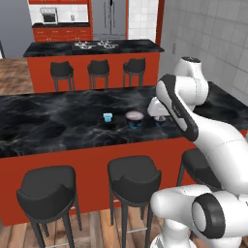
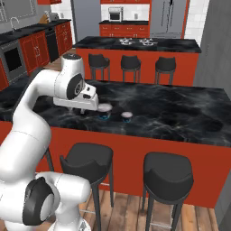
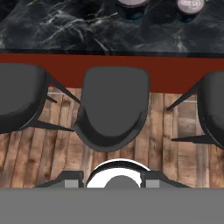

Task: Stack the yogurt containers by placing the smaller containers on top of the larger containers.

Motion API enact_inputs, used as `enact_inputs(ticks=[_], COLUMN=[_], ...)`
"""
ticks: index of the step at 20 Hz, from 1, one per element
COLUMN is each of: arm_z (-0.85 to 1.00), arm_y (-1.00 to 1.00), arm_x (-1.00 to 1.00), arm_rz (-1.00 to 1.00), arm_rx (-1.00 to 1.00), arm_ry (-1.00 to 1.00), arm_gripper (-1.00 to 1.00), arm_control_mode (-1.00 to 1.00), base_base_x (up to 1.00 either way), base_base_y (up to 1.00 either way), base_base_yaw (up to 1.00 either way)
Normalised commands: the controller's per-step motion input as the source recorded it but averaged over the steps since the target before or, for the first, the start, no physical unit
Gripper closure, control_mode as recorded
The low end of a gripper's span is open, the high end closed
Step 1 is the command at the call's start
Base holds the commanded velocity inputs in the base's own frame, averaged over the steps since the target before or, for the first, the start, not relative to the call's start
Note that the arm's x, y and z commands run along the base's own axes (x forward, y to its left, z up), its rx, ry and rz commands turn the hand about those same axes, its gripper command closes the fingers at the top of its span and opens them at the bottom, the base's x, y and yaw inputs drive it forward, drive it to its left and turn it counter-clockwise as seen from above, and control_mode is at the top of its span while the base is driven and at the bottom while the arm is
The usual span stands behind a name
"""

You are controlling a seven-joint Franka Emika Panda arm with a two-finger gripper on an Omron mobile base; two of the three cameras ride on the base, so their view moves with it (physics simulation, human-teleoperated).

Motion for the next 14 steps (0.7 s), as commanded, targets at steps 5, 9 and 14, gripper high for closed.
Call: enact_inputs(ticks=[5,9,14], arm_z=[-0.03,-0.1,-0.16], arm_y=[-0.22,-0.46,-0.42], arm_x=[0.0,0.0,0.0], arm_rz=[0.0,-0.01,-0.02], arm_rx=[0.05,0.13,0.08], arm_ry=[0.0,0.0,0.0], arm_gripper=[-1.0,-1.0,-1.0], arm_control_mode=[-1.0,-1.0,-1.0], base_base_x=[0.0,0.0,0.0], base_base_y=[0.0,0.0,0.0], base_base_yaw=[0.0,0.0,0.0])
